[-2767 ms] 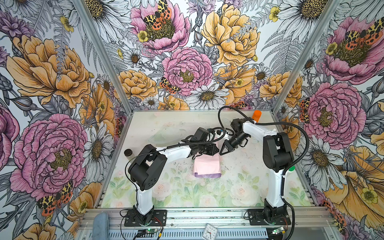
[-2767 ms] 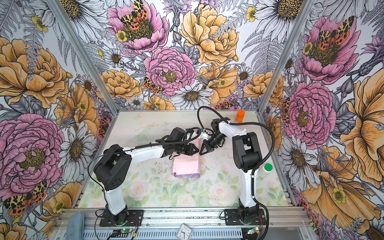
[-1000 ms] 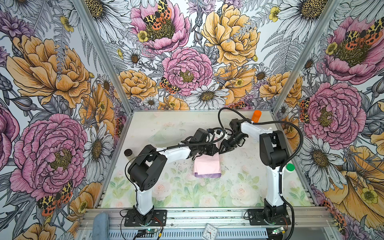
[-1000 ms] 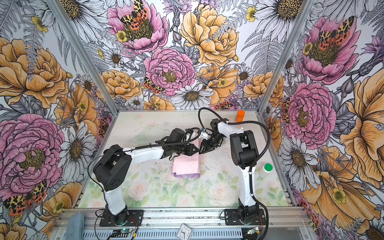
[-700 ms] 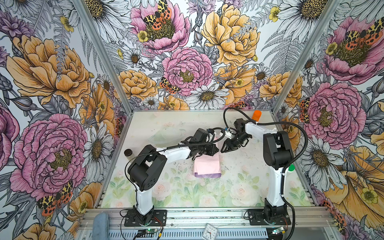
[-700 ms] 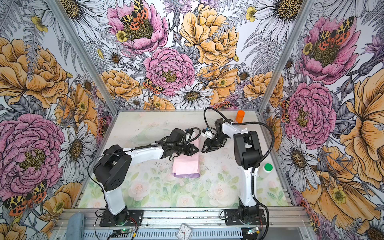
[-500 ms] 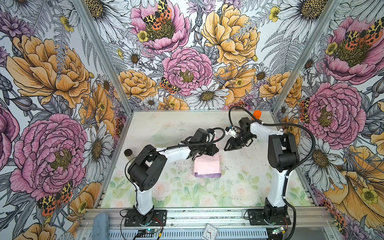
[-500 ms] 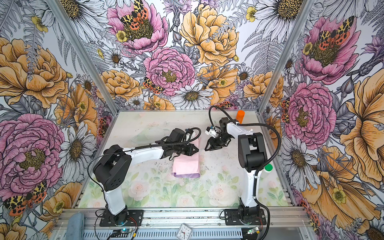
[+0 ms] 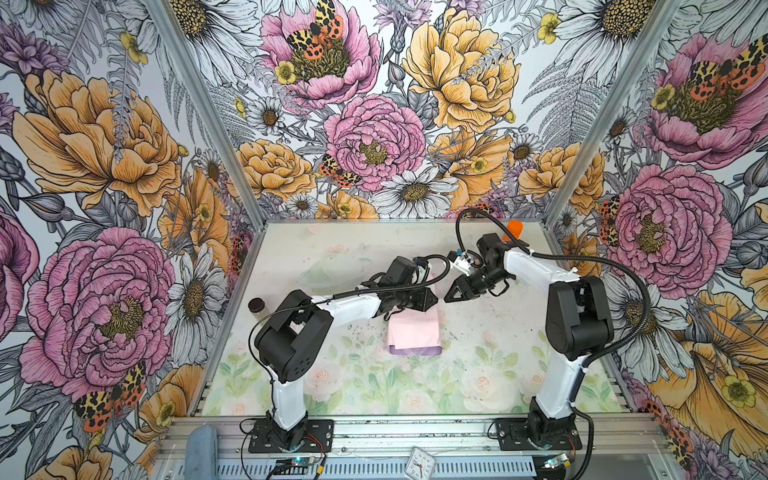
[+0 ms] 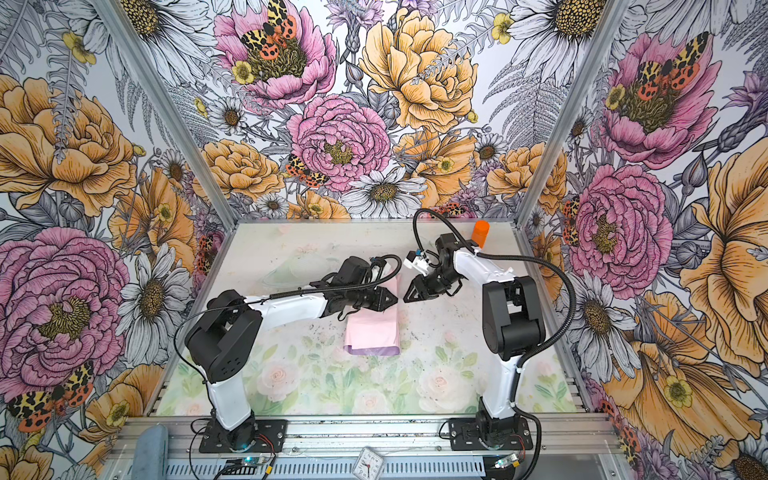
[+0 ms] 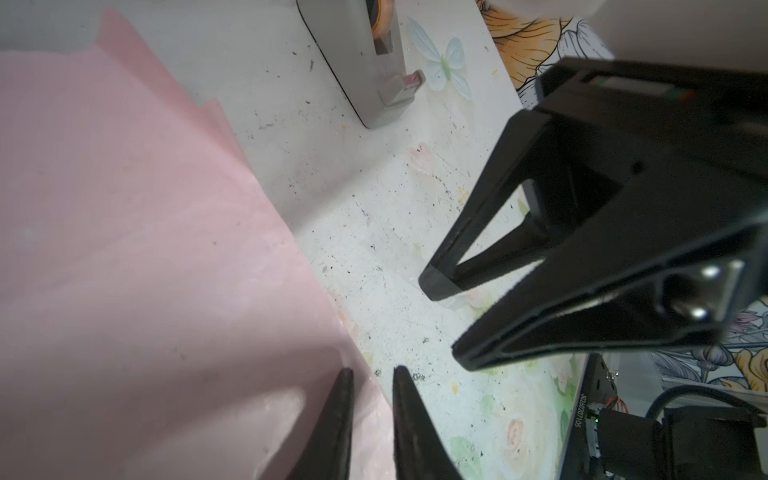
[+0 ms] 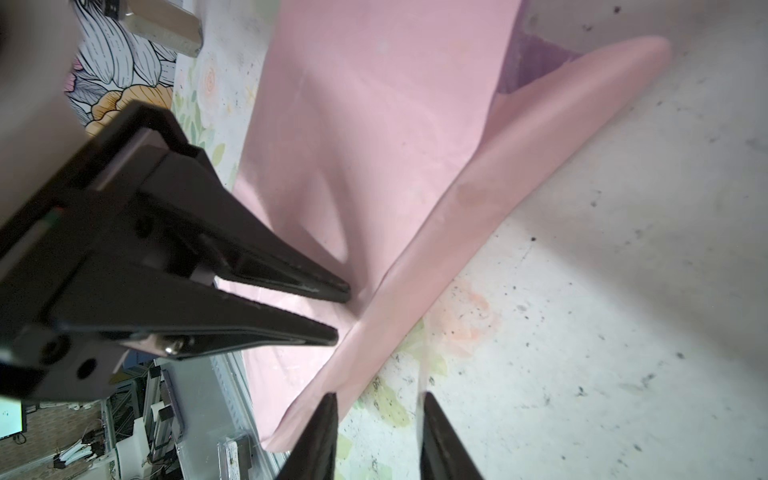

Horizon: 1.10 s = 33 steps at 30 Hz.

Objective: Wrap the gift box in paper

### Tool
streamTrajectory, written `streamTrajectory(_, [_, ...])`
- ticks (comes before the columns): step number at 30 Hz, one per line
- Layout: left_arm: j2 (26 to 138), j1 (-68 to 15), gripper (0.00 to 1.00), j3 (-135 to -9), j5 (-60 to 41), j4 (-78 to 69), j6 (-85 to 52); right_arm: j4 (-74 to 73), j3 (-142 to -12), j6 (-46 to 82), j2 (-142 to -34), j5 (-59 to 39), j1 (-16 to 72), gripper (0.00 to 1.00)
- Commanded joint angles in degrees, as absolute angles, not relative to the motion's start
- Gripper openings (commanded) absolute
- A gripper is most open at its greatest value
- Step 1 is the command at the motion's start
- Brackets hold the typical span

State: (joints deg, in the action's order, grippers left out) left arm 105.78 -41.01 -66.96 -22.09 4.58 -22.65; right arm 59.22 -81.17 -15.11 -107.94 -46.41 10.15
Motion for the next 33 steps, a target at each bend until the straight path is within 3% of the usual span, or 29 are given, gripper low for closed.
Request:
streamTrajectory(1, [101.4, -40.53, 0.27, -67.31, -20.7, 4.53, -22.94, 58.36, -80.13, -17.29, -104.17, -49.42, 10.13, 0.34])
streamTrajectory(13, [88.78, -36.94, 0.46, -60.84, -26.46, -2.89, -17.96, 57.56, -77.88, -26.21, -97.85, -55.76, 10.26, 0.32])
streamTrajectory(17, [86.44, -35.28, 0.7, -59.28, -35.07, -2.08, -6.86, 55.96, -76.6, -29.86, -94.94, -57.43, 10.71, 0.27])
streamTrajectory(22, [83.3, -35.98, 0.71, -57.84, -36.68, 2.86, 7.43, 55.82, -74.83, -35.93, -91.78, -57.1, 12.52, 0.22])
streamTrajectory(28, [80.33, -37.15, 0.69, -54.64, -39.84, 5.84, 23.48, 55.95, -74.03, -38.49, -90.49, -55.86, 14.56, 0.22])
streamTrajectory(33, [80.52, -37.93, 0.69, -53.35, -38.1, 3.77, 25.23, 55.9, -73.08, -40.76, -89.67, -56.13, 15.56, 0.23])
